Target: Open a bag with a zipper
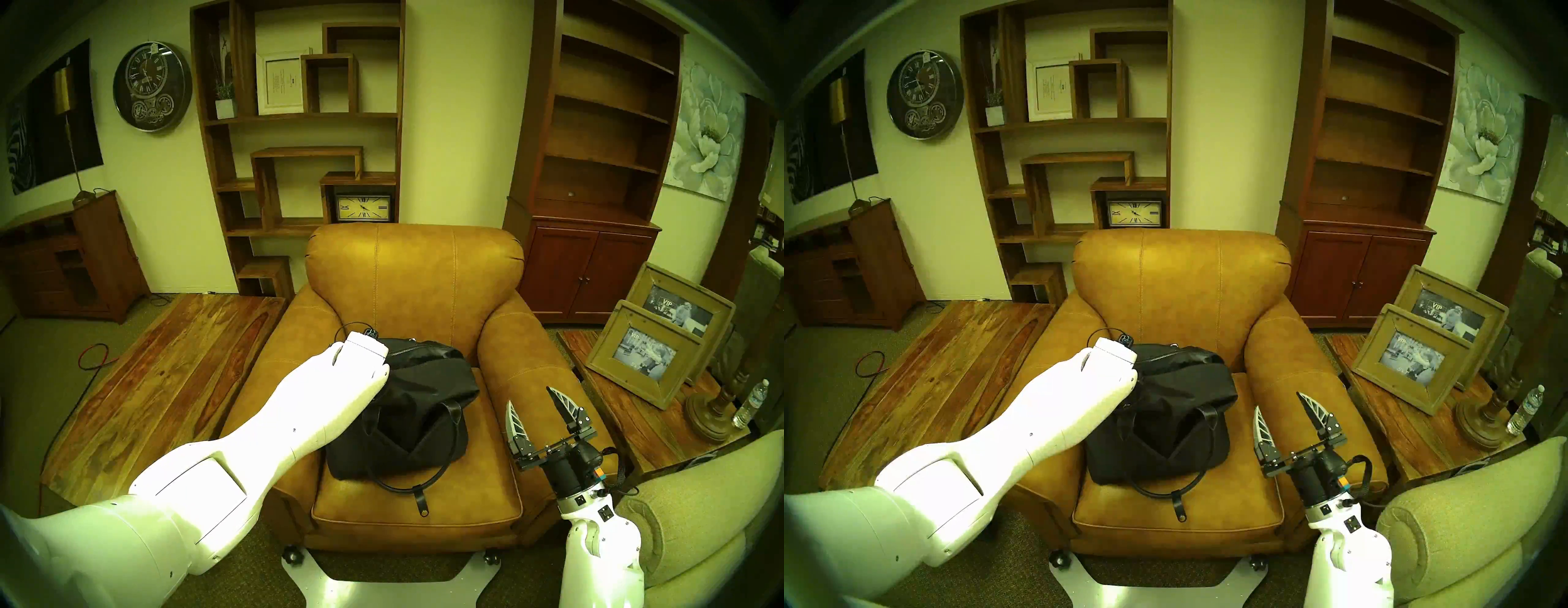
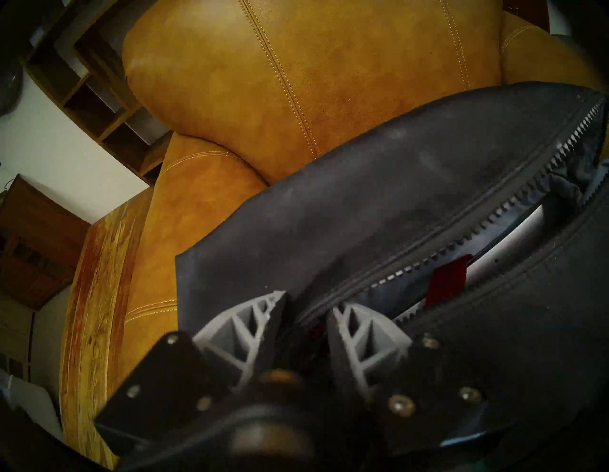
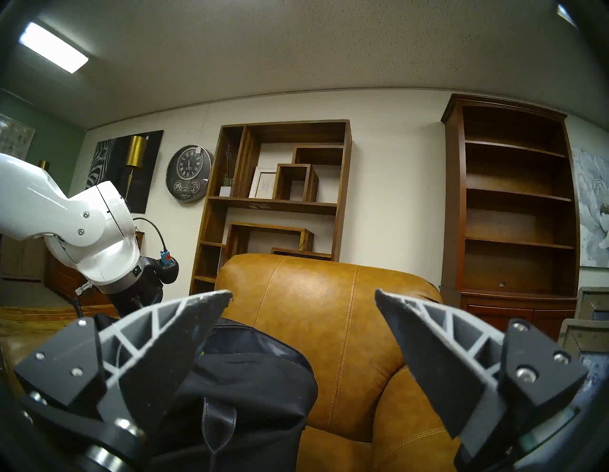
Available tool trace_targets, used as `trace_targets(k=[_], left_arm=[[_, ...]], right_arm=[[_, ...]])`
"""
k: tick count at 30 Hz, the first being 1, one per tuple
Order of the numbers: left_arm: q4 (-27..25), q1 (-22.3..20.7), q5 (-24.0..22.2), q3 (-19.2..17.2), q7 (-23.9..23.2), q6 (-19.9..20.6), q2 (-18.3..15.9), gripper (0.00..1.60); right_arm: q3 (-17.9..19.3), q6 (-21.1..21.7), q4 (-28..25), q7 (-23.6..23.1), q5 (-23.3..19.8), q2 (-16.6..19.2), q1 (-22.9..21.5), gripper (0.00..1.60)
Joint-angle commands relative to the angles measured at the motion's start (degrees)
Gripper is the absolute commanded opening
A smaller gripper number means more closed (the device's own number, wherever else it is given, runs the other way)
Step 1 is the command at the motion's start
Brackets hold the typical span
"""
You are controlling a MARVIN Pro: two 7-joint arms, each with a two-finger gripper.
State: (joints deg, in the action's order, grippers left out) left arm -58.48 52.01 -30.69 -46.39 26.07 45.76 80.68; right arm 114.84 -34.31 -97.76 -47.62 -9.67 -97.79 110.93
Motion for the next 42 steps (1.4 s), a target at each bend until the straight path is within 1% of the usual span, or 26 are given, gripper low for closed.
trace_targets(k=[1, 2, 3, 4, 7, 9, 10, 11, 15, 16, 18, 21, 25, 26, 28, 30, 32, 38, 42], left_arm=[[-2.2, -1.0, -2.1, -1.2, -3.6, 2.5, -1.9, 0.21], [-2.0, -1.1, -2.0, -1.2, -3.8, 2.5, -2.0, 0.01], [-2.8, -1.3, -3.8, -2.1, -6.7, 3.4, -3.0, 0.00], [-2.8, -1.3, -3.8, -2.1, -6.7, 3.4, -3.0, 0.00], [-3.8, -1.4, -5.5, -3.4, -9.8, 3.9, -4.2, 0.00], [-4.1, -1.6, -5.9, -3.8, -10.7, 4.4, -5.0, 0.00], [-4.8, -1.7, -7.1, -4.4, -13.6, 5.0, -6.2, 0.00], [-5.1, -1.6, -7.2, -4.4, -14.2, 5.3, -6.5, 0.00], [-5.6, -1.1, -7.7, -4.9, -15.1, 5.3, -7.1, 0.00], [-5.9, -0.8, -8.2, -5.4, -16.0, 5.1, -7.5, 0.00], [-6.2, -0.5, -8.1, -5.4, -16.2, 4.9, -8.1, 0.00], [-8.3, 1.2, -9.5, -7.2, -17.5, 3.9, -9.8, 0.00], [-9.4, 2.4, -10.2, -8.5, -18.3, 3.3, -11.1, 0.00], [-10.2, 3.2, -11.6, -9.7, -20.0, 2.4, -11.9, 0.00], [-11.7, 4.1, -11.1, -9.9, -19.2, 2.2, -12.9, 0.00], [-12.9, 5.1, -11.5, -10.6, -19.8, 1.5, -13.7, 0.00], [-14.7, 6.5, -11.6, -11.3, -20.0, 0.0, -14.7, 0.00], [-19.2, 9.6, -13.3, -13.5, -21.1, -0.6, -16.9, 0.00], [-20.5, 10.9, -14.6, -14.4, -22.4, -0.2, -17.6, 0.00]], right_arm=[[-0.1, -0.3, -1.2, -0.1, -0.2, 0.2, -0.3, 1.60], [-0.1, -0.3, -1.2, -0.1, -0.2, 0.2, -0.3, 1.60], [-0.1, -0.3, -1.2, -0.1, -0.2, 0.2, -0.3, 1.60], [-0.1, -0.3, -1.2, -0.1, -0.2, 0.2, -0.3, 1.60], [-0.1, -0.3, -1.1, -0.1, -0.2, 0.2, -0.3, 1.60], [-0.1, -0.3, -1.1, -0.1, -0.2, 0.2, -0.3, 1.60], [-0.1, -0.3, -1.1, -0.1, -0.2, 0.2, -0.3, 1.60], [-0.1, -0.3, -1.2, -0.1, -0.2, 0.2, -0.3, 1.60], [-0.1, -0.3, -1.2, -0.1, -0.2, 0.2, -0.3, 1.60], [-0.1, -0.3, -1.2, -0.1, -0.2, 0.2, -0.3, 1.60], [-0.1, -0.3, -1.2, -0.1, -0.2, 0.2, -0.3, 1.60], [-0.1, -0.3, -1.2, -0.1, -0.2, 0.2, -0.3, 1.60], [-0.1, -0.3, -1.2, -0.1, -0.2, 0.2, -0.3, 1.60], [-0.1, -0.3, -1.1, -0.1, -0.2, 0.2, -0.3, 1.60], [-0.1, -0.3, -1.1, -0.1, -0.2, 0.2, -0.3, 1.60], [-0.1, -0.3, -1.1, -0.1, -0.2, 0.2, -0.3, 1.60], [-0.1, -0.3, -1.1, -0.1, -0.2, 0.2, -0.3, 1.60], [-0.1, -0.3, -1.1, -0.1, -0.2, 0.2, -0.3, 1.60], [-0.1, -0.3, -1.2, -0.1, -0.2, 0.2, -0.3, 1.60]])
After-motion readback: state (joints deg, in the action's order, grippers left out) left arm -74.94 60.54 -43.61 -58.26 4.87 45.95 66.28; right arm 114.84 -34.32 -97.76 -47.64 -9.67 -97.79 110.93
